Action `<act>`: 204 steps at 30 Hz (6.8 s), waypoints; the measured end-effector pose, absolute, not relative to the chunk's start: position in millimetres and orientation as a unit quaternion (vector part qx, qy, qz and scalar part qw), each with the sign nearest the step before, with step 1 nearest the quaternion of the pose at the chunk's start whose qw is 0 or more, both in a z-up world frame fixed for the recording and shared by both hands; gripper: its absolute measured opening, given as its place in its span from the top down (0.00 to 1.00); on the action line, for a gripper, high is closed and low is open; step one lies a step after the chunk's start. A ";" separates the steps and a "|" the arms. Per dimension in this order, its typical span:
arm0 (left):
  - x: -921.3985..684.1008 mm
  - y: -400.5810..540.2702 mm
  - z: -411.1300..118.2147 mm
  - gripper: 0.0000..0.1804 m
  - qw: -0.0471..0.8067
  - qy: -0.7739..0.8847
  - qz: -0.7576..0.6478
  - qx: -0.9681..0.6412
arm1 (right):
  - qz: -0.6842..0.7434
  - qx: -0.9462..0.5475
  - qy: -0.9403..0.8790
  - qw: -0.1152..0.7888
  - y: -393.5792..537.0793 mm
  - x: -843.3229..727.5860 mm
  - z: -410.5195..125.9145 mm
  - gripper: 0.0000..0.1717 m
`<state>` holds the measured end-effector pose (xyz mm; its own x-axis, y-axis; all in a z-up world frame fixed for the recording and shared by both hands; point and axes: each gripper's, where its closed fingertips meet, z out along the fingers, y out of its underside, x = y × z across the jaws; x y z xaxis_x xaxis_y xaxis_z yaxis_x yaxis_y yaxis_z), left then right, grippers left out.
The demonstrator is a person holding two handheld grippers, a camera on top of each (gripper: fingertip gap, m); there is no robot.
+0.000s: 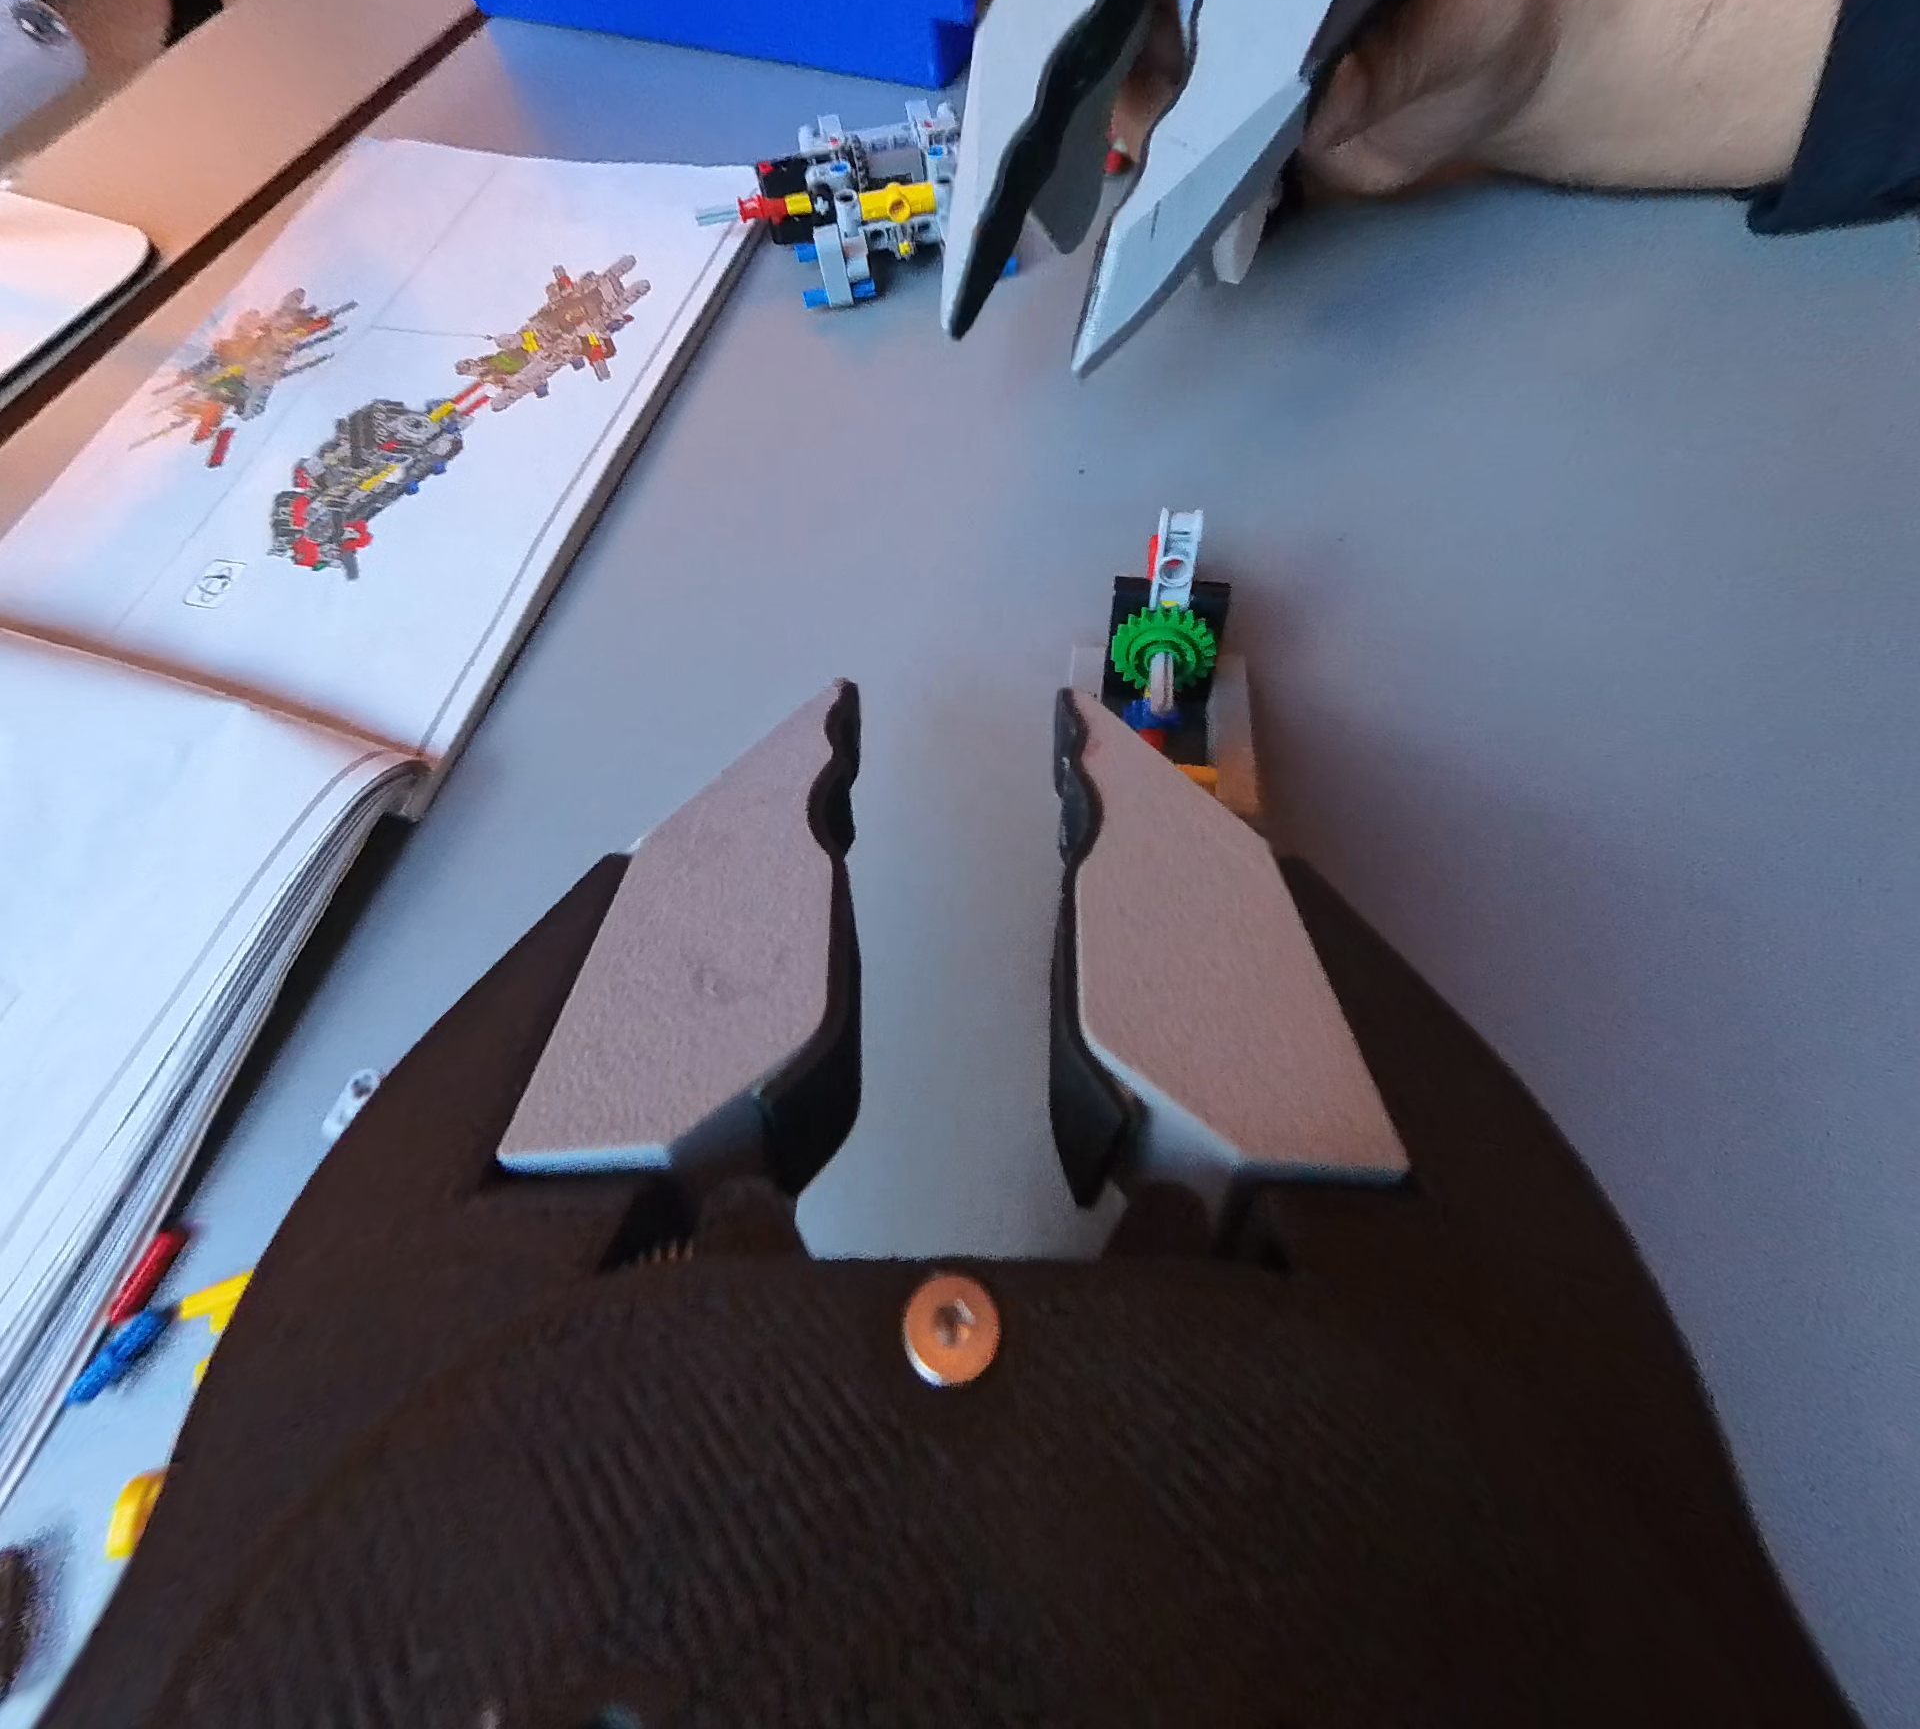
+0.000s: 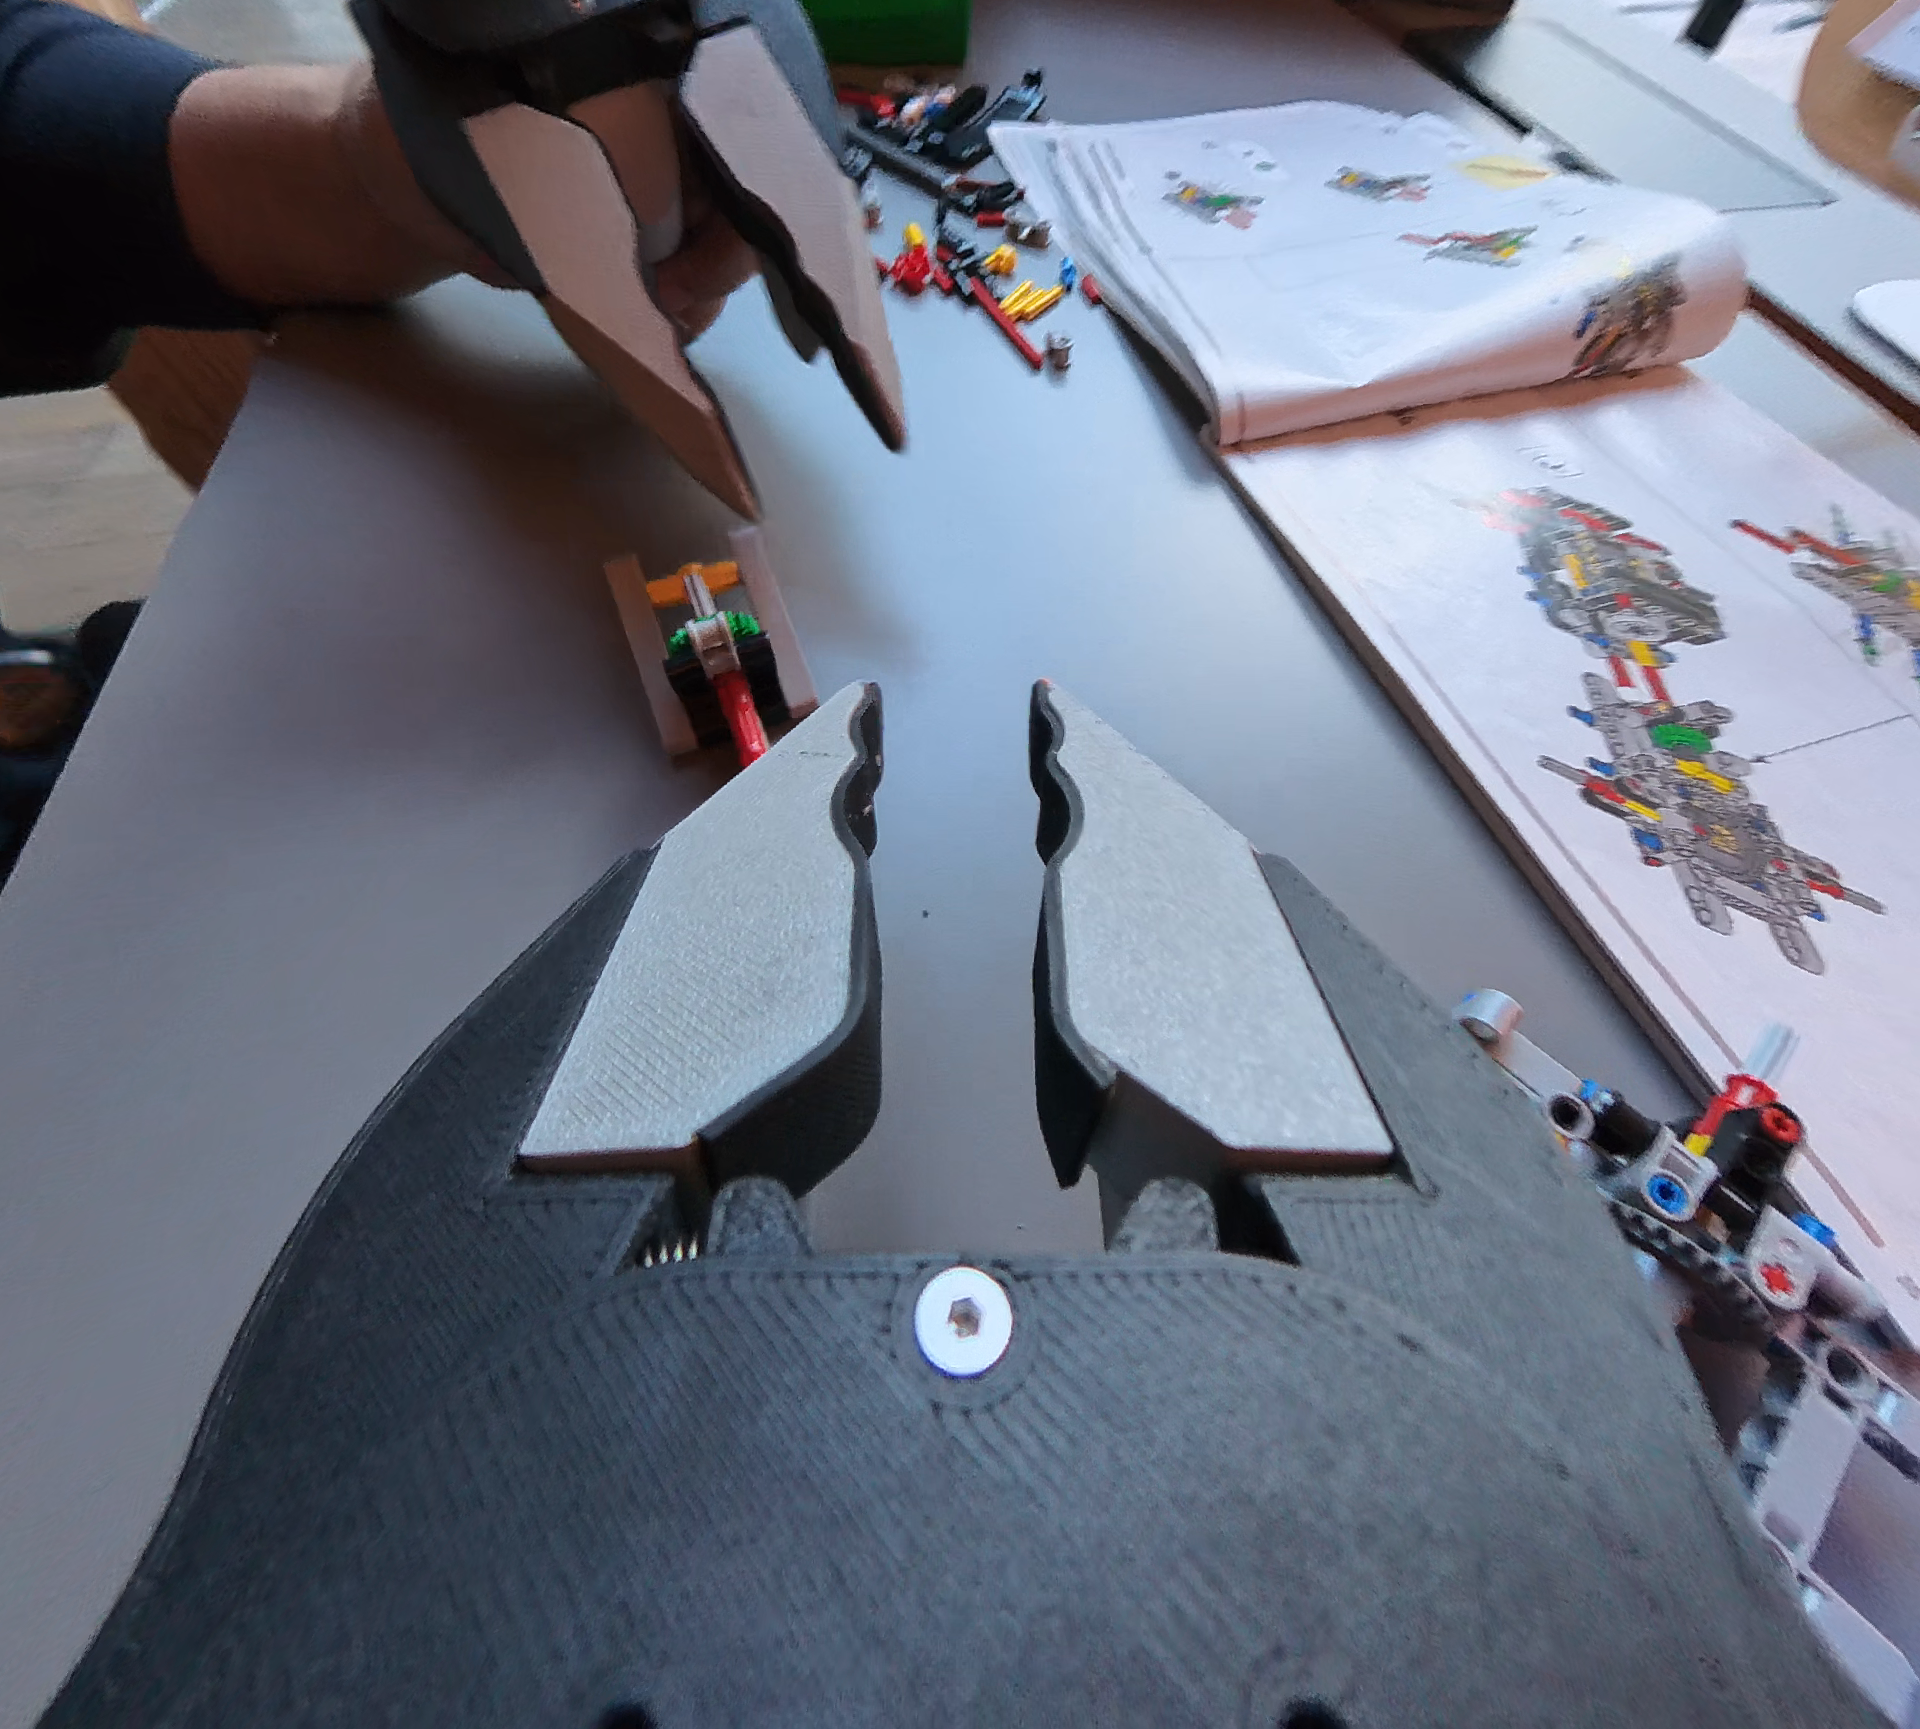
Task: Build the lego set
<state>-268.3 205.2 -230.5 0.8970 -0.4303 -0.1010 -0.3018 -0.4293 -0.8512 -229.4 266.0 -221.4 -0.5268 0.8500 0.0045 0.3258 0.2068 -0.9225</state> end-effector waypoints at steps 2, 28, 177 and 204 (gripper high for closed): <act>-271.7 192.4 -214.4 0.81 0.513 0.220 -0.071 -0.827 | 0.488 -0.409 -0.716 0.286 270.4 -230.2 -217.3 0.85; -289.7 93.3 -178.7 0.81 0.648 0.258 -0.106 -0.709 | 0.303 -0.522 -0.654 0.456 334.8 -259.5 -226.7 0.88; -185.3 192.1 -107.3 0.97 0.661 0.307 -0.093 -0.678 | 0.809 -0.274 -0.518 0.044 185.0 -193.3 -107.7 0.98; -194.3 192.5 -133.7 0.98 0.529 0.491 0.062 -0.690 | 0.810 -0.322 -0.480 -0.097 186.1 -202.8 -128.1 0.97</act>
